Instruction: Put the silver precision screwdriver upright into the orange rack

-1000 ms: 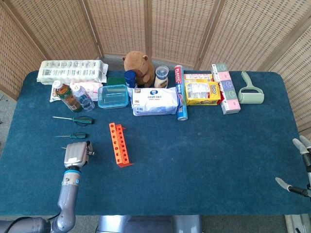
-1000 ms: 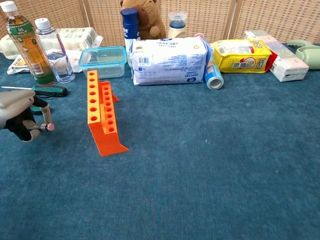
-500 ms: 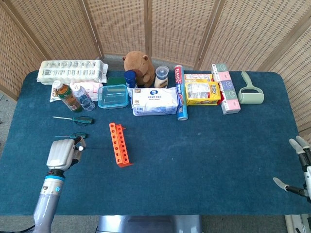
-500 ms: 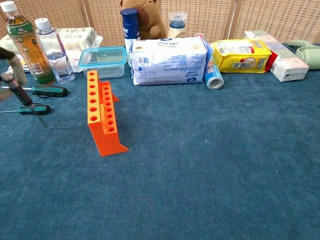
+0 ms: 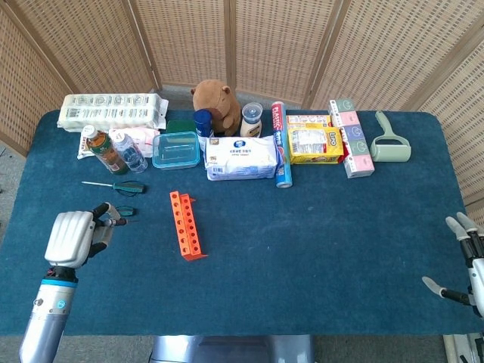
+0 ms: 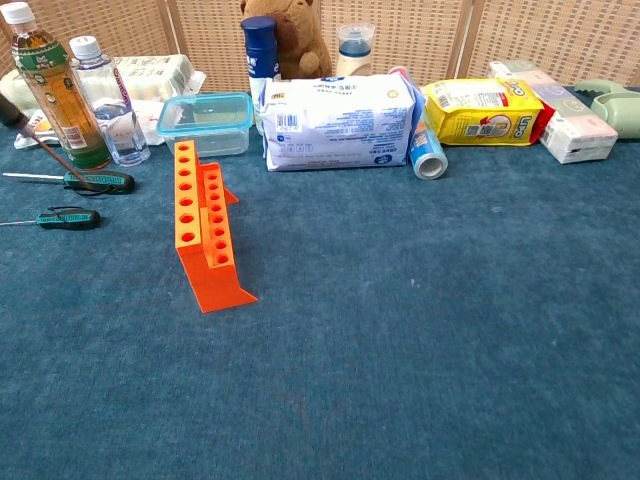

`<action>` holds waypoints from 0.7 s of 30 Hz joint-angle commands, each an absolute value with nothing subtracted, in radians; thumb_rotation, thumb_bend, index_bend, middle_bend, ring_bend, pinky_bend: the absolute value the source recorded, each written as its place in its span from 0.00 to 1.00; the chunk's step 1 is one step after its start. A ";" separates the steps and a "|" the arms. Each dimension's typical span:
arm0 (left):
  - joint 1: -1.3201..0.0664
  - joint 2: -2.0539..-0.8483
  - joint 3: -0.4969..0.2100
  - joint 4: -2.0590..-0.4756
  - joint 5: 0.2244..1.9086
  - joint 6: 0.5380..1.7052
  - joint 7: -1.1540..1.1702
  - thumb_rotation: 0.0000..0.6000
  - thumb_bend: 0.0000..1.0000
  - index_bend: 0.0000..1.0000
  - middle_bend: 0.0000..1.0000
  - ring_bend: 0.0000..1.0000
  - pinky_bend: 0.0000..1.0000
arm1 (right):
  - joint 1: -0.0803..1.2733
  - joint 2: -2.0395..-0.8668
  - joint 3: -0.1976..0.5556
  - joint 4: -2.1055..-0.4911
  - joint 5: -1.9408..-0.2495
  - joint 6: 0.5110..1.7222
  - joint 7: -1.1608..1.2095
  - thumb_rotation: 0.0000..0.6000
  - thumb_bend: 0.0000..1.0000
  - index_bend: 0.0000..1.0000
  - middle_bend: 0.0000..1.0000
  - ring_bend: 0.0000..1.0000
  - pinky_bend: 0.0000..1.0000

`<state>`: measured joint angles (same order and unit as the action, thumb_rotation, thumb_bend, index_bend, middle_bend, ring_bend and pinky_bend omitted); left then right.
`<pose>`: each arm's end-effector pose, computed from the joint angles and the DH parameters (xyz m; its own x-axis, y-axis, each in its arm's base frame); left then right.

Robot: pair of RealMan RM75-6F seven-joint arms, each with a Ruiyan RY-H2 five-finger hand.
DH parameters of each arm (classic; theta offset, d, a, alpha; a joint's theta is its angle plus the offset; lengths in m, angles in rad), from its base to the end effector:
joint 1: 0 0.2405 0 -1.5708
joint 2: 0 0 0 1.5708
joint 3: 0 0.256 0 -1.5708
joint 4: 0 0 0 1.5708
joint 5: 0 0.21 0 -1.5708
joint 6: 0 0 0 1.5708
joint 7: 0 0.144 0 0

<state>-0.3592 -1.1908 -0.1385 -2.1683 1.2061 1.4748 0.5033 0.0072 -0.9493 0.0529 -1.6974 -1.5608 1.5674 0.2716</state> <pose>-0.1600 0.2333 0.1250 0.2579 0.0269 0.9658 0.9630 -0.0875 -0.2548 -0.3036 -0.1570 0.2114 0.2203 0.0497 0.9742 -0.9750 -0.0170 0.2214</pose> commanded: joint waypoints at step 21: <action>-0.513 -1.135 -0.349 -2.230 0.880 1.374 0.479 1.00 0.42 0.50 1.00 0.97 0.94 | 0.012 -0.955 0.054 -1.699 -1.549 1.553 0.253 1.00 0.00 0.03 0.00 0.00 0.00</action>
<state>-0.5049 -1.1280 -0.3442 -2.2380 0.8880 1.3794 0.4779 0.0120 -0.9548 0.0542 -1.6985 -1.5495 1.5532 0.2532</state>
